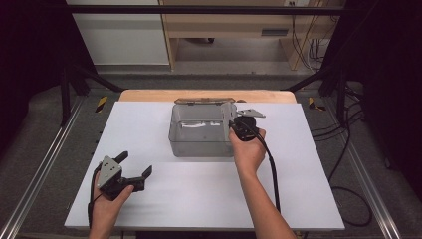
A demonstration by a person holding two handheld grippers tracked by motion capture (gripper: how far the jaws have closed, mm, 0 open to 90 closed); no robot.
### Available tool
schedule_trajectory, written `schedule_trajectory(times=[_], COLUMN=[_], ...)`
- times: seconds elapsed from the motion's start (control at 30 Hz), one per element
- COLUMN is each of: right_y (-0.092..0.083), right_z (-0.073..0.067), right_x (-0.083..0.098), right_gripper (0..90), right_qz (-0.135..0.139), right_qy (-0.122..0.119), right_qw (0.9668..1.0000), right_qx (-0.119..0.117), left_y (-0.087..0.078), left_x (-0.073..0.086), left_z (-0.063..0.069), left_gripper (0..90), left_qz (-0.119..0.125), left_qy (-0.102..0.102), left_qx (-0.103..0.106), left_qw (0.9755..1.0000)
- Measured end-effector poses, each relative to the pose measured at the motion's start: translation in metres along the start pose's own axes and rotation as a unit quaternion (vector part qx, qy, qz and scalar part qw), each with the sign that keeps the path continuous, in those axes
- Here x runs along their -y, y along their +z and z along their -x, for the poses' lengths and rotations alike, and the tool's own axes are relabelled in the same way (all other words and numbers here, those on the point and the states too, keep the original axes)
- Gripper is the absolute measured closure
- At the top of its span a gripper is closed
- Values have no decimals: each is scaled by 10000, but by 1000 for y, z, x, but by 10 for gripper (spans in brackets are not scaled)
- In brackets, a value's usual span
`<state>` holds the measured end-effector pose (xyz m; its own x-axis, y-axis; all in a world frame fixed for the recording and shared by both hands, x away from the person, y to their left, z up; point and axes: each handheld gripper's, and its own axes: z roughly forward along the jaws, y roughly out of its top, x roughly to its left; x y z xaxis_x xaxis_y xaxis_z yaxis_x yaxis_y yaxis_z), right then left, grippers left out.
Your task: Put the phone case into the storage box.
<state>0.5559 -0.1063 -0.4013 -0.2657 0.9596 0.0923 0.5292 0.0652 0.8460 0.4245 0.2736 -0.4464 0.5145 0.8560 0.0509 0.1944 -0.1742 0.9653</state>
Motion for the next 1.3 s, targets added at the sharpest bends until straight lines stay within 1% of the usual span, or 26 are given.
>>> schedule_trajectory(times=[0.33, 0.67, 1.3], right_y=[1, 3, 4], right_z=[-1, 1, 0], right_x=[1, 5, 7], right_gripper=[808, 808, 808], right_qz=[-42, -36, -82], right_qy=[17, 89, 83], right_qw=[10000, 10000, 9999], right_qx=[-14, -25, -54], left_y=[0, 0, 0], left_x=[0, 0, 0], left_z=[0, 0, 1], left_gripper=[24, 24, 24], left_qz=[-4, -13, -17], left_qy=[3, 16, 27], left_qx=[14, 17, 17], left_qw=[10000, 10000, 10000])
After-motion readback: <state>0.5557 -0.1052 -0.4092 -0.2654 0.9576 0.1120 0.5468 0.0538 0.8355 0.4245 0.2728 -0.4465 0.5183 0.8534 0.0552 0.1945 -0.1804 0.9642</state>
